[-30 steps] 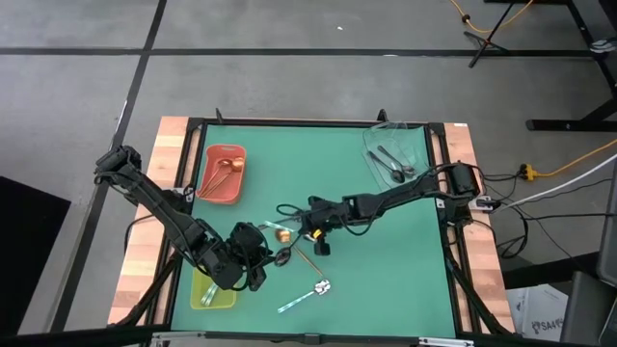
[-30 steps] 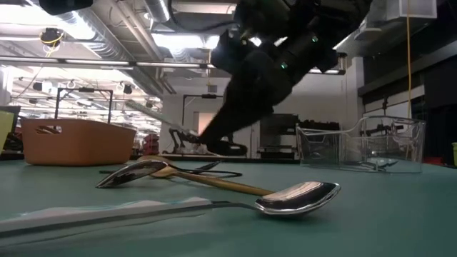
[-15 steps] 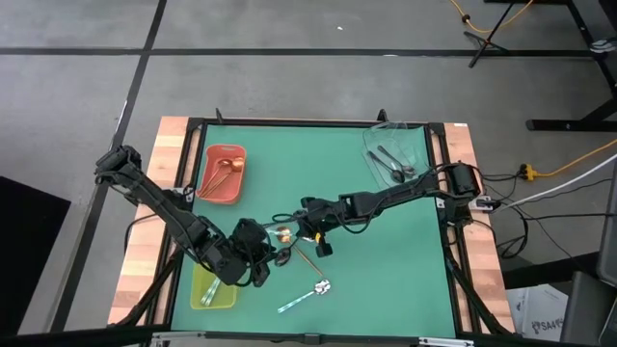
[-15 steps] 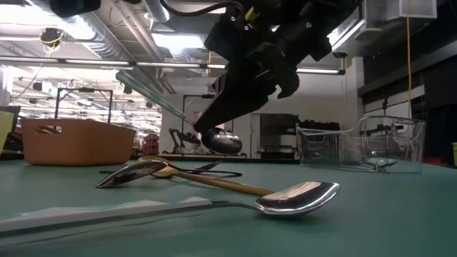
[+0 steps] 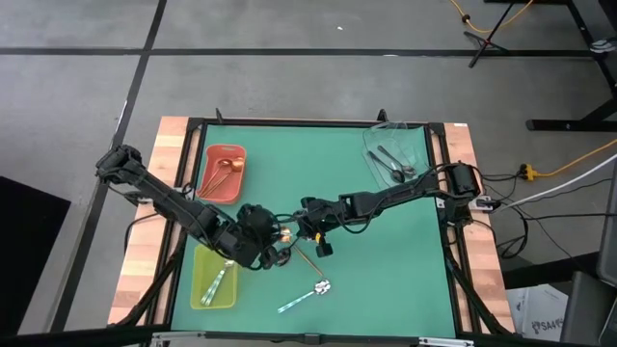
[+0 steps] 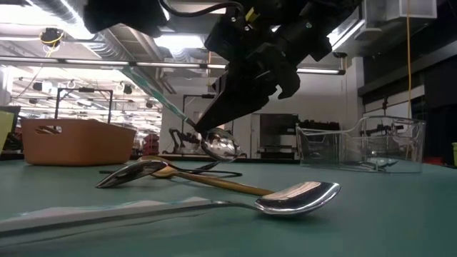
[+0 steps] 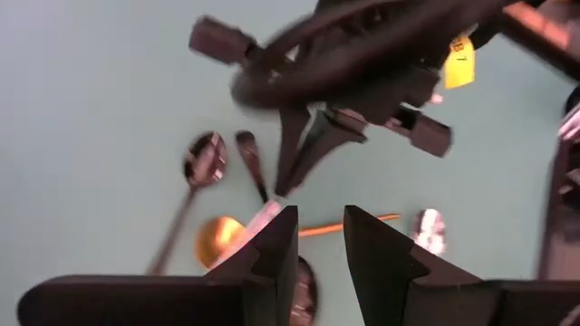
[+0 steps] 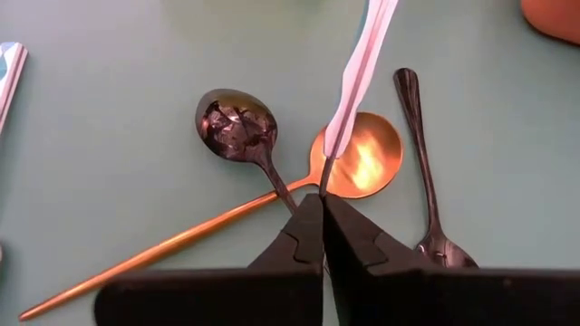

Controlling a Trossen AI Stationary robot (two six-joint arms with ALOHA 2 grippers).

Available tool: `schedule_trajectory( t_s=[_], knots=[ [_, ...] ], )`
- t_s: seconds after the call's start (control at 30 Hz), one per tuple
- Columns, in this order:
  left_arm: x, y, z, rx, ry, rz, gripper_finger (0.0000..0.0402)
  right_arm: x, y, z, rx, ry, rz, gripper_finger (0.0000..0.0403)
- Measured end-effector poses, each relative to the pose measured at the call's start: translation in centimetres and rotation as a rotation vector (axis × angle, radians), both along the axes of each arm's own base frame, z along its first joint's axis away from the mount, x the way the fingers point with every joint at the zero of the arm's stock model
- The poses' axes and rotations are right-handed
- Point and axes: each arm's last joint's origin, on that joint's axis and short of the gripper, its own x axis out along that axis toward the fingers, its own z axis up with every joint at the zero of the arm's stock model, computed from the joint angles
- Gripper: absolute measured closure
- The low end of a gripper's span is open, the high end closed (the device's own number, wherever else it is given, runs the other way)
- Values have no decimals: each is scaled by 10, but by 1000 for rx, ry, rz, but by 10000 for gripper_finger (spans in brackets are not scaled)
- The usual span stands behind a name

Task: Sort silverware by color (type)
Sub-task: Put the blue patterned spoon into the yellow bin

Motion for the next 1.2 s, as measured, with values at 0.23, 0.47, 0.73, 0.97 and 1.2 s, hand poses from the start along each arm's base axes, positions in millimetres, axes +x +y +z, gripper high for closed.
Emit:
schedule_trajectory(
  t_s=[0.23, 0.47, 0.73, 0.97, 1.2],
  knots=[
    [7, 16, 0, 180, 80, -134, 316, 0, 0, 0, 0, 1, 0, 403],
    [10, 24, -2, 233, 164, -299, 315, 0, 0, 0, 0, 1, 0, 403],
    [8, 33, -7, 218, 254, -342, 315, 0, 0, 0, 0, 1, -1, 403],
    [9, 39, -8, 195, 273, -332, 315, 0, 0, 0, 0, 1, -1, 403],
    [10, 47, -9, 146, 293, -340, 315, 0, 0, 0, 0, 1, -1, 403]
  ],
)
